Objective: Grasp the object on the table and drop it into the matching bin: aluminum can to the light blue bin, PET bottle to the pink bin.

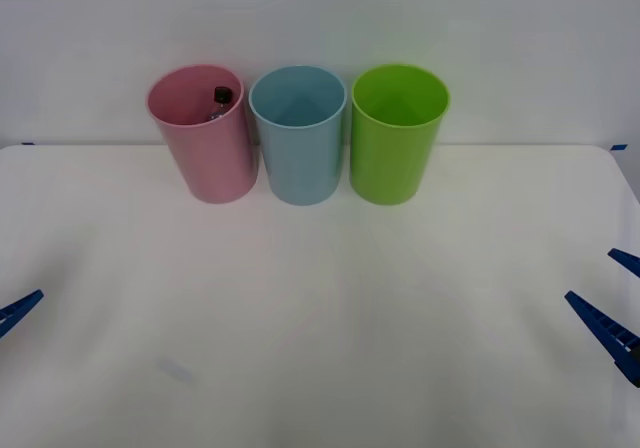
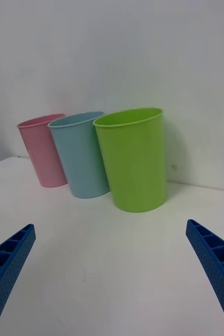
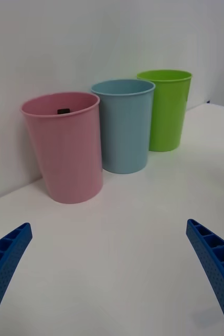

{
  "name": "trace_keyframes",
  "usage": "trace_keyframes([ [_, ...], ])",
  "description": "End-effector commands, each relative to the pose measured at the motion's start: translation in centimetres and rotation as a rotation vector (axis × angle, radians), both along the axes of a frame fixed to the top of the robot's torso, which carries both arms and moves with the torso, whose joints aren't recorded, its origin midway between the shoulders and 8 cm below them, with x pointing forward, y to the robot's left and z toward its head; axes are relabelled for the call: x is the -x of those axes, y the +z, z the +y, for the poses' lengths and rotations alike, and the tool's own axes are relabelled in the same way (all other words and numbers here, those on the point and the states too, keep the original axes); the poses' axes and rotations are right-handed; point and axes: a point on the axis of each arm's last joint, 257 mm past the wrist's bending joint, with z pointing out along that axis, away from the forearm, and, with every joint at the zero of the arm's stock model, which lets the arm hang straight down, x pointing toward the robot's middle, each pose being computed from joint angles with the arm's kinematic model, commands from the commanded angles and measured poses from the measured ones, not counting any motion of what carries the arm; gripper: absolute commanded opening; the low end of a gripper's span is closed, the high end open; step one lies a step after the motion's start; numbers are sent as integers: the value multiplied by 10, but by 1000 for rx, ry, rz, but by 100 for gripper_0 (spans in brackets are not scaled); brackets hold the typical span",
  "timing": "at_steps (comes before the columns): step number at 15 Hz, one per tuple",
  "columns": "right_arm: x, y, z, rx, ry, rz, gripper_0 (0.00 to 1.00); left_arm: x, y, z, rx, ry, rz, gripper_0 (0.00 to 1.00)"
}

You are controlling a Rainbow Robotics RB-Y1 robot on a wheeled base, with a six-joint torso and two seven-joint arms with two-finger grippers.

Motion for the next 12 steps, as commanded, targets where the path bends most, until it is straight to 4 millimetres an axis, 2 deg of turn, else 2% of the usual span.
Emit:
trace_keyframes([
  [1,0,0,0,0,0,0,100,11,-3,1,-24,-9,17,100],
  [8,0,0,0,0,0,0,100,31,-26,-15,-21,-40,87,100],
  [12,0,0,0,0,0,0,100,31,-26,-15,-21,-40,87,100],
])
